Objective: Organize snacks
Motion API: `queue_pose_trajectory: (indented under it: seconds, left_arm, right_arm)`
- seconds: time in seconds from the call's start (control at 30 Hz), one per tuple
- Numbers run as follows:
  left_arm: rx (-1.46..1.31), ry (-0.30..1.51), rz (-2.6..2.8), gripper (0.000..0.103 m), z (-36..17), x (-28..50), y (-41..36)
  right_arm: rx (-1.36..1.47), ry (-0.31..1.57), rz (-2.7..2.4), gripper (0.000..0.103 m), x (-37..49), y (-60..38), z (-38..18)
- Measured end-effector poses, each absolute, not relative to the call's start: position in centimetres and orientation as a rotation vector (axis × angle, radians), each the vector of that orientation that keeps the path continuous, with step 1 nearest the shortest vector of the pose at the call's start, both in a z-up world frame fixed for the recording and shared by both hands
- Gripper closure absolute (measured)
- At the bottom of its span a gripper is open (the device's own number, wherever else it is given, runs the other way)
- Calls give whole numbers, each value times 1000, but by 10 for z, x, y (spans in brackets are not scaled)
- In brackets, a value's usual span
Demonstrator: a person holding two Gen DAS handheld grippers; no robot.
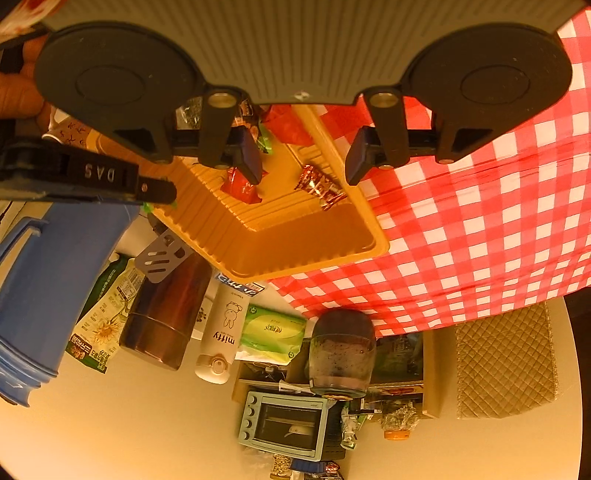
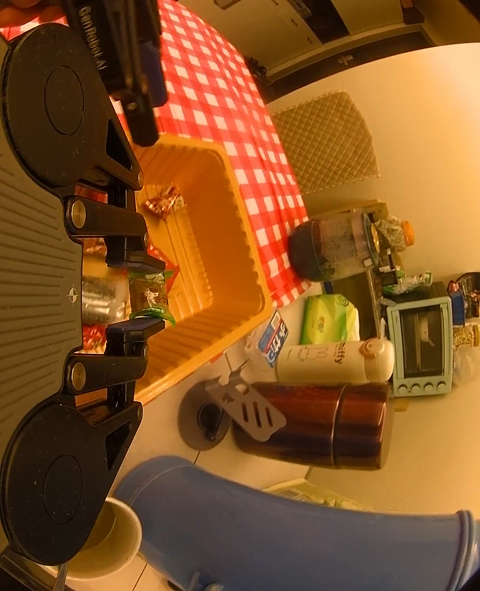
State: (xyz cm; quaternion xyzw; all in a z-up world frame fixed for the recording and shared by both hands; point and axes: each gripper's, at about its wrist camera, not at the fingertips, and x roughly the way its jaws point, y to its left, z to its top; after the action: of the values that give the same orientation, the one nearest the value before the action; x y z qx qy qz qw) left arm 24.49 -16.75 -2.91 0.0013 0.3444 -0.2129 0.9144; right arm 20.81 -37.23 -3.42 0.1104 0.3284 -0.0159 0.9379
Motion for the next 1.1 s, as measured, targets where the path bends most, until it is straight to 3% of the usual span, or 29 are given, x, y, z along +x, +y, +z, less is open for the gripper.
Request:
queue_pose_trajectory:
  seconds: [0.23,0.3,0.33,0.7,0.97,1.1]
  left_arm:
    - [8,707,-420,54,-29,243,-162]
    - [11,708,-413,49,-29,242,-161]
    - [13,708,-409,47,-29,241,-160]
    - [9,709,-348,14,-23,221,-143]
    - [1,732,-303,3,-4,190,-127]
    - [-1,719,-277,1,7,164,-117]
  right_arm:
    - [282,659,49,75,220,-372,-29]
    - [324,664,73,49,223,-374,-28]
    - [333,659,68,30,224,-375,-28]
    - [312,665,25,28,199,-376,-24]
    - [310,686,-2,28,166,-373,-12]
    - [290,678,0,17,143,-366,-1]
